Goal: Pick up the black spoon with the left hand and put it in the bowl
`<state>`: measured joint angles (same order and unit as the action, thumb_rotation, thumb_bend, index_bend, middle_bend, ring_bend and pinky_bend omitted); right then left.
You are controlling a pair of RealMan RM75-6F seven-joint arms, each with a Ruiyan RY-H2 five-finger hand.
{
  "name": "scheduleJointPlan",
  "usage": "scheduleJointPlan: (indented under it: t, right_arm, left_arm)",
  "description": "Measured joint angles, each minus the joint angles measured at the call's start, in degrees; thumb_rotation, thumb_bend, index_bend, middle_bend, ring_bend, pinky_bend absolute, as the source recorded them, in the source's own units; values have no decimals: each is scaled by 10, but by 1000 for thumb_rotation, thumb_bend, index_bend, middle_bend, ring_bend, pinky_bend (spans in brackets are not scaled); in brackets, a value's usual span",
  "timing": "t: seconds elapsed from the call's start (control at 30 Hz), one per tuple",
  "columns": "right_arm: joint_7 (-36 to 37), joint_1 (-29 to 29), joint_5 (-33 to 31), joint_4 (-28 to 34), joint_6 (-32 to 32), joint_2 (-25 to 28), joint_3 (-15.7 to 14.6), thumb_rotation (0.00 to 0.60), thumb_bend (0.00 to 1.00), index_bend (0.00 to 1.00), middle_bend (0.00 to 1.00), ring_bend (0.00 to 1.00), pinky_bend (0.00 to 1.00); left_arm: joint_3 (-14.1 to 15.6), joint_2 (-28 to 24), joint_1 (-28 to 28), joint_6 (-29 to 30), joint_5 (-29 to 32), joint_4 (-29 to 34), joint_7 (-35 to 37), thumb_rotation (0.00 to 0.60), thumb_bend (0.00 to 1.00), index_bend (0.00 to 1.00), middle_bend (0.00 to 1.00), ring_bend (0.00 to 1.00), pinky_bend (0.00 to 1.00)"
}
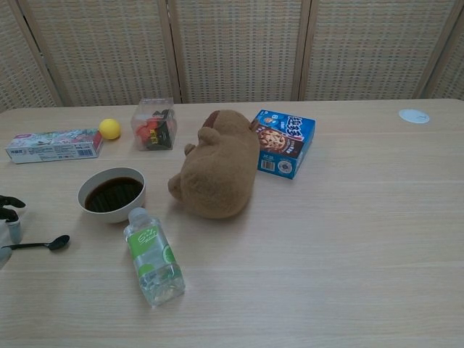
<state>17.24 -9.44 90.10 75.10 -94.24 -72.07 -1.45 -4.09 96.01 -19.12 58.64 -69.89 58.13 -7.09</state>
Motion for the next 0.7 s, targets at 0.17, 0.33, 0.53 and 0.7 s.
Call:
scheduleJointPlan:
  t: [0.17, 0.33, 0.53, 0.7]
  right_arm:
    - [2, -1, -2, -2, 2, -1, 0, 600, 299, 429, 267, 130, 217]
    - [3, -2, -3, -3, 2, -1, 0, 600, 299, 429, 267, 129, 217]
    - [2, -2, -2, -3, 2, 0, 1, 600, 299, 429, 267, 130, 217]
    - [3, -3, -3, -3, 2, 0, 1, 600, 300, 429, 267, 130, 217]
  left_arm:
    - [-1, 2, -1, -5, 2, -3, -2, 600, 417, 509, 121, 0, 0]
    - [-2, 3, -1, -7, 3, -5, -4, 600, 417, 509, 120, 0, 0]
    - [-4, 5, -1, -10, 5, -8, -7, 600, 417, 509, 120, 0, 0]
    - [-4, 6, -1, -11, 5, -9, -7, 600, 417, 509, 120, 0, 0]
